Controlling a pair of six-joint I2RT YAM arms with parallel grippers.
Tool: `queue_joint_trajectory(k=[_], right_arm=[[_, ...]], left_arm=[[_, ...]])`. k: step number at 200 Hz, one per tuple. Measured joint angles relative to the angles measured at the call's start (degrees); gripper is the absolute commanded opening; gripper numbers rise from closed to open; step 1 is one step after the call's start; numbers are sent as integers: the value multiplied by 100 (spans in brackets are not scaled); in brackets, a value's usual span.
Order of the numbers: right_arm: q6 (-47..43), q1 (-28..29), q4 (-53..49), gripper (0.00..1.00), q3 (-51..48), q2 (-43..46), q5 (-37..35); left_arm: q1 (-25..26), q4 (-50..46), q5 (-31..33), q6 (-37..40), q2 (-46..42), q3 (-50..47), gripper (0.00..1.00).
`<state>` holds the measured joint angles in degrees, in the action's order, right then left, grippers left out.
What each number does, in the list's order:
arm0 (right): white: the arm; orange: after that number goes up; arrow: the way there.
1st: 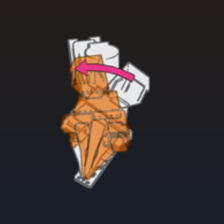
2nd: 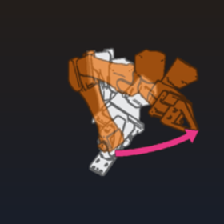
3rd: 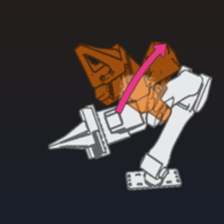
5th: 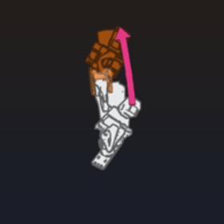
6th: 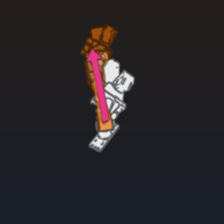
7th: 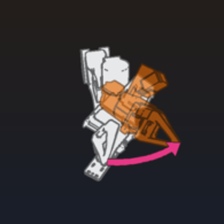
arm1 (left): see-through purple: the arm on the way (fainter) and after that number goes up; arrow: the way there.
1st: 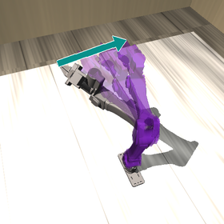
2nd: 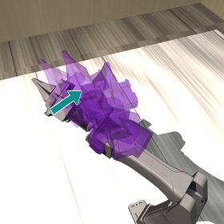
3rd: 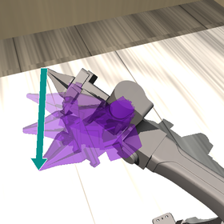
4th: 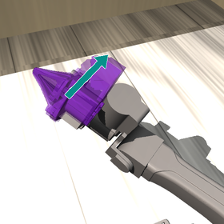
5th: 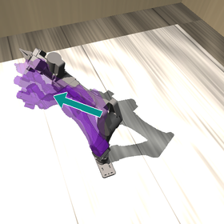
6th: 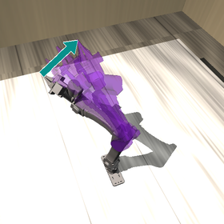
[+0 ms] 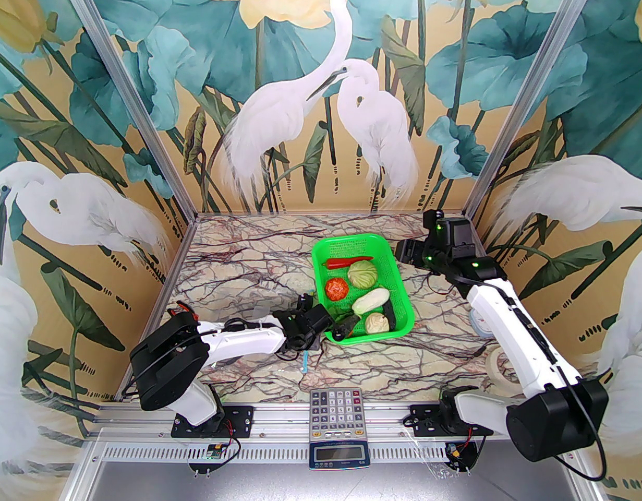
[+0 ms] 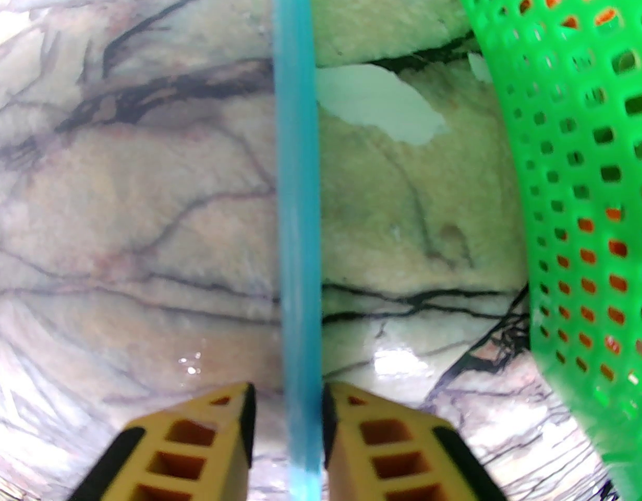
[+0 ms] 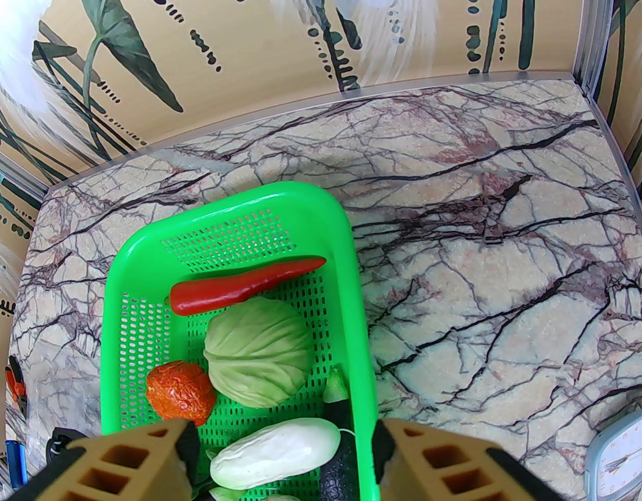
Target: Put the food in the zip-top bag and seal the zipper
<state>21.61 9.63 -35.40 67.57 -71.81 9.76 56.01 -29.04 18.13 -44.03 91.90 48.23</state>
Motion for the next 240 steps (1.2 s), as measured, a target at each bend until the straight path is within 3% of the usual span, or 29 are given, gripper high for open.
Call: queue_joint_trajectory(k=[58, 107, 135, 168, 197, 240], right_arm=[[0, 0, -2, 62, 0, -4, 2], [-61, 0, -208, 54, 149, -4, 291], [-87, 0, -422, 48, 487, -4, 852], [103, 24, -487, 42, 761, -9, 2085], [468, 461, -382, 46, 772, -168, 2959], [629, 1403, -367, 47, 951, -927, 3327]], left_arm=[[-68, 35, -4, 13, -293, -302, 3], [-507, -81, -7, 140, -1276, -398, 0], [-970, -116, -107, 492, -2114, -262, 0], [-1517, -90, -531, 957, -2476, 98, 0], [-1733, 31, -970, 1266, -2472, 291, 1], [-1932, 463, -1687, 1537, -1978, 581, 1]])
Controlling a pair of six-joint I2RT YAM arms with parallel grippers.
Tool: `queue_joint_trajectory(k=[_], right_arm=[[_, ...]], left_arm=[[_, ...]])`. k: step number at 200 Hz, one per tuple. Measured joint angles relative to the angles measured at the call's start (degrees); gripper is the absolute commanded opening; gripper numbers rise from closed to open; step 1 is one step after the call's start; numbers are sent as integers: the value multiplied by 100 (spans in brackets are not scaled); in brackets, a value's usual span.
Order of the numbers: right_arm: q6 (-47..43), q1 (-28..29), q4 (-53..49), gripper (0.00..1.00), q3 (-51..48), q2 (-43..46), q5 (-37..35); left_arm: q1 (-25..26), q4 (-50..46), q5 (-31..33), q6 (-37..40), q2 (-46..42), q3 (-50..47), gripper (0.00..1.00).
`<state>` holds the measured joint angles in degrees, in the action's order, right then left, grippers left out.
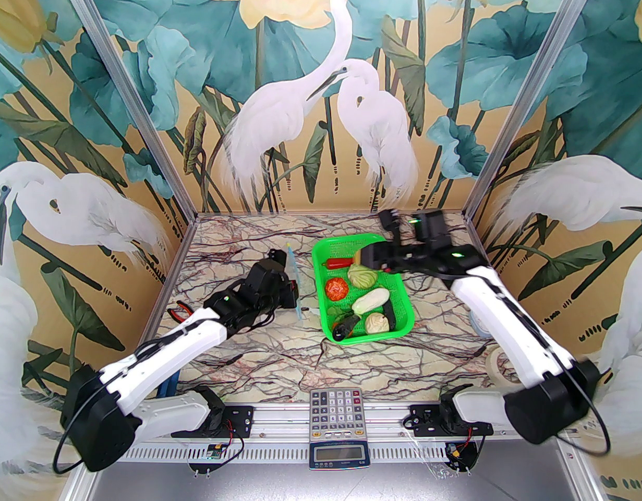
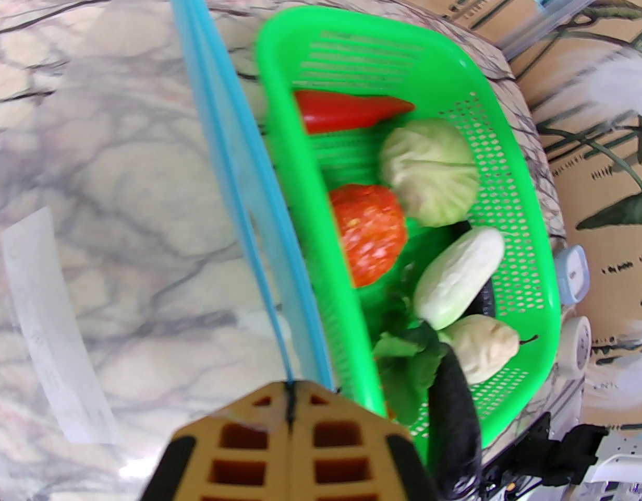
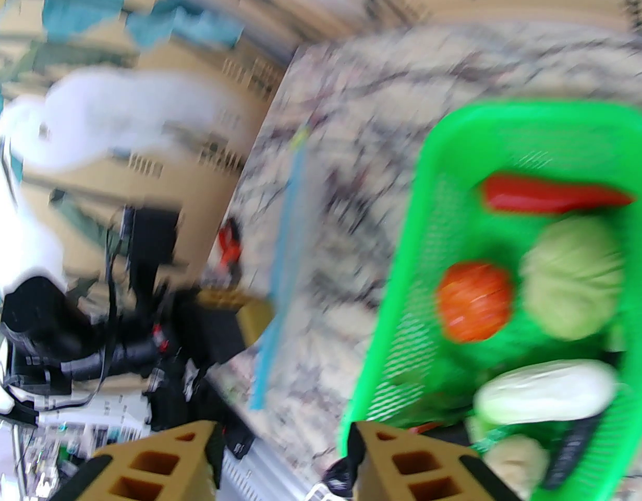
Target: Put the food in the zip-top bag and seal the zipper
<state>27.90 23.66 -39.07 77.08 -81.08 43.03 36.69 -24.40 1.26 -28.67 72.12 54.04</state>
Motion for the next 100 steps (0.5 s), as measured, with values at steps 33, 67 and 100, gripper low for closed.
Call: queue_joint_trajectory(k=[33, 67, 100], right_arm=[[9, 365, -116, 45, 446, -767, 22], [-4, 542, -199, 39, 870, -1357, -129], [-7, 570, -275, 37, 1233, -1915, -293]], left_arm=[[-44, 173, -413, 155, 487, 326, 0], [-140, 299, -748, 258, 691, 490, 1], [-262, 358, -979, 284, 708, 496, 1]])
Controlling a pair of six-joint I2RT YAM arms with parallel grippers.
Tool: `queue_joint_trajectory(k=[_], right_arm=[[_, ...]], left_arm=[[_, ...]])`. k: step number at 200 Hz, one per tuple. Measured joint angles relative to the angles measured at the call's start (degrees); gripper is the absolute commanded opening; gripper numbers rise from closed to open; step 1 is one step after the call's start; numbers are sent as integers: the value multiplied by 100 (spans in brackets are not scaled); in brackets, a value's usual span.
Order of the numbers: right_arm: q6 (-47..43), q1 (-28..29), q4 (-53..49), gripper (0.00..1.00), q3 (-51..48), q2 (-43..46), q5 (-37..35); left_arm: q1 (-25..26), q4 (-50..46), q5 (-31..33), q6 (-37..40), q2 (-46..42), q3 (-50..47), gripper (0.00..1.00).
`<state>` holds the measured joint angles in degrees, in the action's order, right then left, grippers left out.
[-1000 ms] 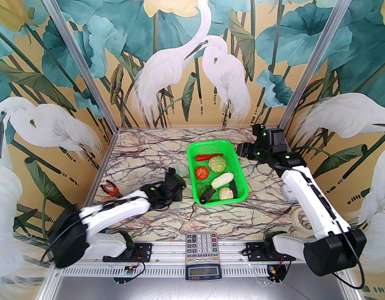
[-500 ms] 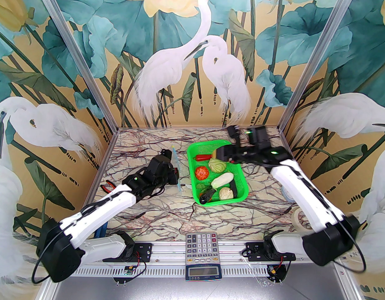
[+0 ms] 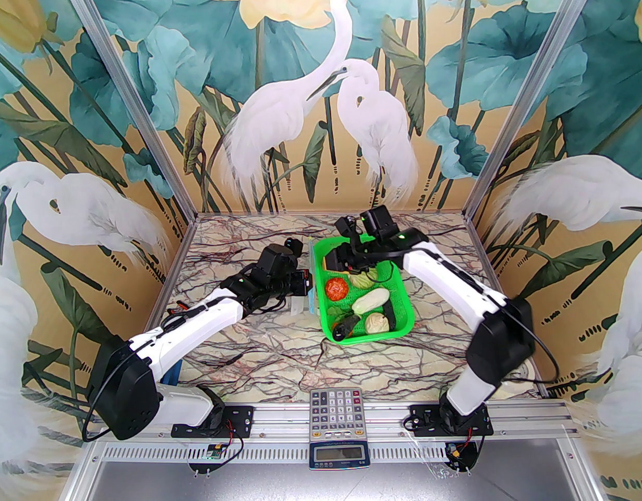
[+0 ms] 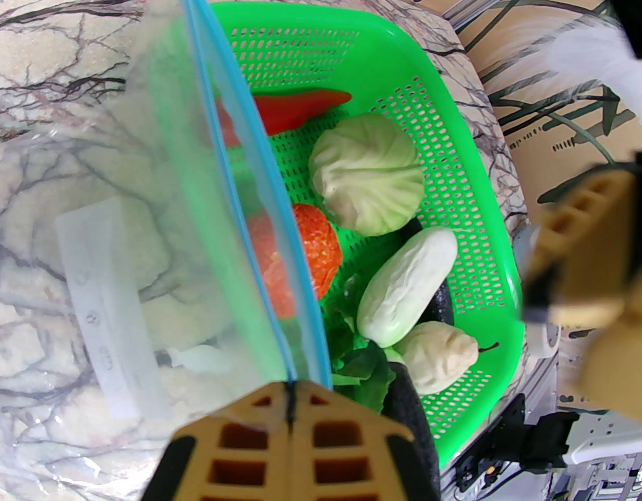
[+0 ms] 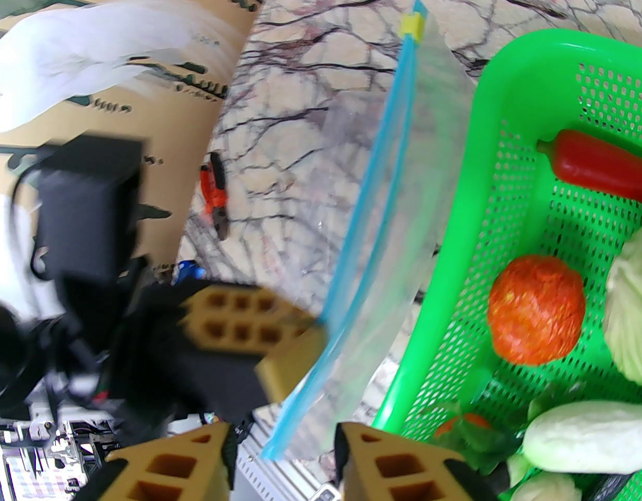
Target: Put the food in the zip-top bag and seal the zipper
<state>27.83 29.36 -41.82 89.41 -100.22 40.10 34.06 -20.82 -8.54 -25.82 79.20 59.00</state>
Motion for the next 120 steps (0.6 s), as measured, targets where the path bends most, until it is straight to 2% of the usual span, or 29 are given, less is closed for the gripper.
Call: queue_joint_trajectory(k=[66, 120], right_arm=[[-2, 223, -245, 37, 686, -728, -247], [0, 278, -420, 28, 925, -994, -564]], left_arm=[[-103, 142, -328, 0, 70, 0, 1], [-118, 144, -452, 0, 92, 0, 1]])
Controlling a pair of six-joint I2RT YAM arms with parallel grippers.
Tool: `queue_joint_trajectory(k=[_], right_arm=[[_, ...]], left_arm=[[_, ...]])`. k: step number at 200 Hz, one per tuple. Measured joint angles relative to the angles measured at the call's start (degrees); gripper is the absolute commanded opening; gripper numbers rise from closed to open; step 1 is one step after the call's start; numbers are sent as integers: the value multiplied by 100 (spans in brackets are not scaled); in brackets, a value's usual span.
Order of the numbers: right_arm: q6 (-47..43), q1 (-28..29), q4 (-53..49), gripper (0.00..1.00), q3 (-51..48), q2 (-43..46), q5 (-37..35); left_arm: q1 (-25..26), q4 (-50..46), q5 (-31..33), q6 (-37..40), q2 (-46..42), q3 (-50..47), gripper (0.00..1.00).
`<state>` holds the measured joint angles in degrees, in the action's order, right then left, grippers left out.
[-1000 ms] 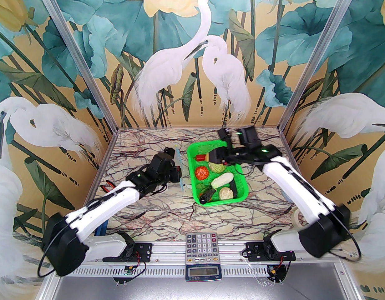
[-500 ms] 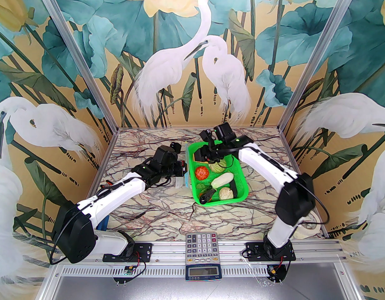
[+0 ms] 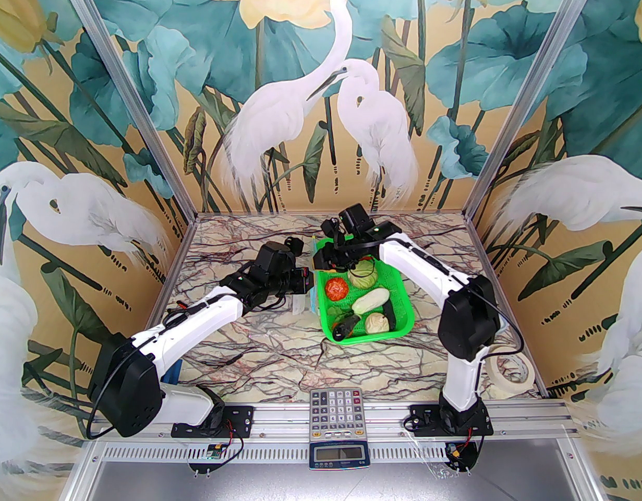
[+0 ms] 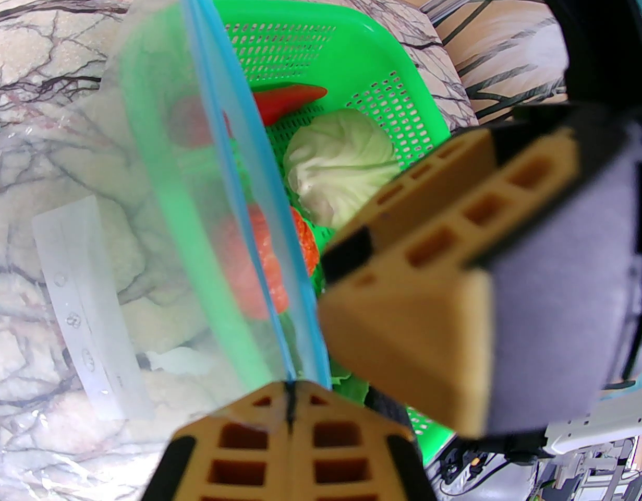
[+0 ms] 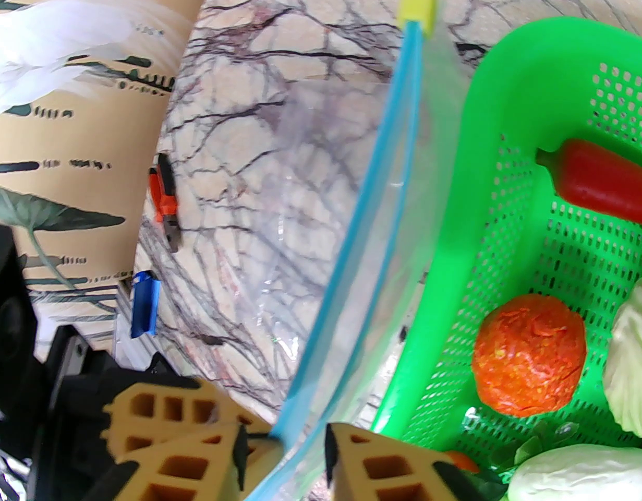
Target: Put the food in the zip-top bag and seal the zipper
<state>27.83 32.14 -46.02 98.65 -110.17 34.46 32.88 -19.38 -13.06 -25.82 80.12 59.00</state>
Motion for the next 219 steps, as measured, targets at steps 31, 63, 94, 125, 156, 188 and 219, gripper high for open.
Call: queue_joint_trajectory(k=[31, 63, 94, 125, 156, 188, 219], right_arm=[[0, 0, -90, 21, 96, -151, -105], [-4, 7, -157, 15, 162, -291, -177], [-39, 17, -227, 5, 223, -323, -297], [-68, 55, -308, 5, 282, -323, -444], [-127, 105, -444, 5, 457, -387, -599], [-269, 225, -588, 5, 918, -636, -772], [-400, 433, -811, 6, 1742, -1123, -811]], left_arm=[[-55, 0, -76, -2, -7, -2, 1], [-105, -2, -83, -2, -98, -72, 1], [-262, -240, 258, -57, -376, -111, 1], [-417, -852, 1193, -203, -874, -94, 0], [-411, -1375, 2127, -334, -1303, -20, 0], [-393, -1604, 2988, -417, -1532, -122, 0], [-96, -1725, 3757, -407, -1508, -199, 0]])
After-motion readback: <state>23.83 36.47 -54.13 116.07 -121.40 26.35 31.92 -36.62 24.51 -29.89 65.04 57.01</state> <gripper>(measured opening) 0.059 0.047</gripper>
